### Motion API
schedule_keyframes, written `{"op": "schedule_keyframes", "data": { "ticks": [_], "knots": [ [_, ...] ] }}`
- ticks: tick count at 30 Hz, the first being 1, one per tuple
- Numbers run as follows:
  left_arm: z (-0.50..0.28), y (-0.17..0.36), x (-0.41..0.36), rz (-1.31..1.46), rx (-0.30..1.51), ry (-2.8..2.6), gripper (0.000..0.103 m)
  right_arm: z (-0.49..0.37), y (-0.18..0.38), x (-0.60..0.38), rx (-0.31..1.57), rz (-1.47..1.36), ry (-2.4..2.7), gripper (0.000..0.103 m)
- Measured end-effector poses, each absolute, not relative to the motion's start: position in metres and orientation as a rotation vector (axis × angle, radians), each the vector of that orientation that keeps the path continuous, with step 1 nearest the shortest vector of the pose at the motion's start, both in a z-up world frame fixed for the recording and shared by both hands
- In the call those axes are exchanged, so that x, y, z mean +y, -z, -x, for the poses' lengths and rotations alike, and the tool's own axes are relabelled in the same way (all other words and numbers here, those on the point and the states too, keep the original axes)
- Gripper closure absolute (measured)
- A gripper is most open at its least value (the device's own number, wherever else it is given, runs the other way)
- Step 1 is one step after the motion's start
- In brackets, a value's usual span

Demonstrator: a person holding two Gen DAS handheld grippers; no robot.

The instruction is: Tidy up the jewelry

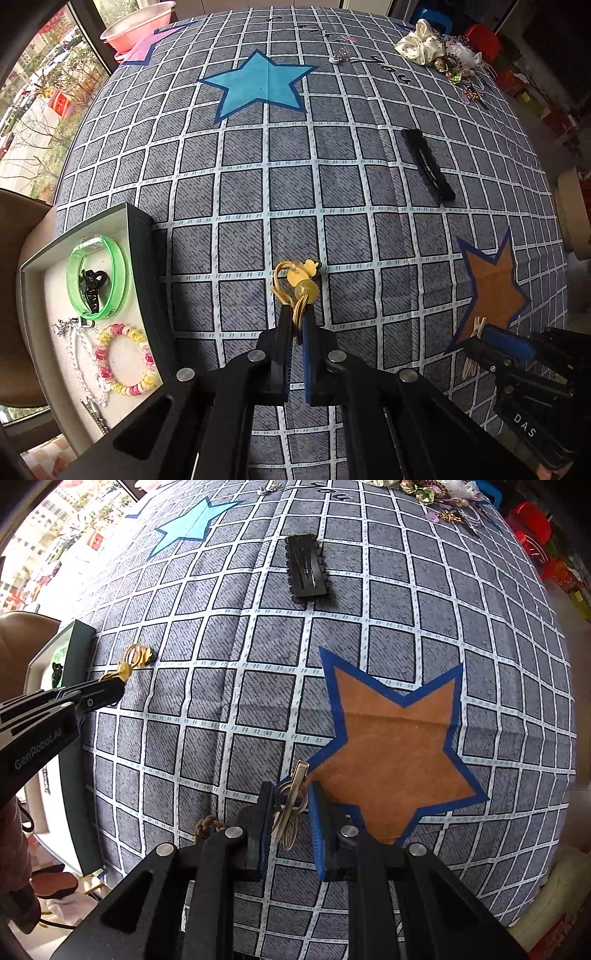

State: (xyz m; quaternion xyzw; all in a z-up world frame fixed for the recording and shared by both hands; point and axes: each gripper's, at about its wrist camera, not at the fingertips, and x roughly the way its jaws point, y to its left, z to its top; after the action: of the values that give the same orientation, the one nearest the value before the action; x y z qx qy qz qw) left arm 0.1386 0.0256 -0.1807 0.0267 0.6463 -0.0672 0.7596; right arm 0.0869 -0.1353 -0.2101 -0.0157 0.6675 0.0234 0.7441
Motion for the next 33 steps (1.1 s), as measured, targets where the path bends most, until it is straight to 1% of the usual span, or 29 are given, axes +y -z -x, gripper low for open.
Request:
{"op": "schedule_keyframes", "data": {
  "ticks": [7,14,21,29,30,31,32,33],
  "knots": [
    [-0.118,0.153,0.04,-0.007,1.376,0.143,0.091,-0.084,0.183,-0.16,1.448,-0.003,-0.083,0.083],
    [-0.103,0.131,0.063,0.044,1.354,0.123,0.091,-0.087,0.169,-0.152,1.438,-0.012,-0.113,0.083],
    [-0.095,0.135,0.051,-0.046,1.36,0.097,0.091,-0.083,0.159,-0.146,1.439,0.014,-0.123,0.083],
    [-0.098,0.15,0.023,-0.049,1.387,0.129,0.091,-0.074,0.152,-0.155,1.435,0.002,-0.105,0.083],
    [-0.099,0.152,0.019,-0.065,1.39,0.132,0.076,-0.072,0.151,-0.157,1.436,-0.005,-0.1,0.083],
    [-0.101,0.154,0.016,-0.079,1.395,0.13,0.051,-0.071,0.151,-0.16,1.437,-0.01,-0.095,0.083],
    [-0.102,0.156,0.014,-0.092,1.409,0.114,0.0,-0.07,0.151,-0.163,1.438,-0.016,-0.089,0.083],
    [-0.103,0.157,0.012,-0.104,1.386,0.099,0.0,-0.07,0.151,-0.167,1.44,-0.023,-0.082,0.083]
  ]
}}
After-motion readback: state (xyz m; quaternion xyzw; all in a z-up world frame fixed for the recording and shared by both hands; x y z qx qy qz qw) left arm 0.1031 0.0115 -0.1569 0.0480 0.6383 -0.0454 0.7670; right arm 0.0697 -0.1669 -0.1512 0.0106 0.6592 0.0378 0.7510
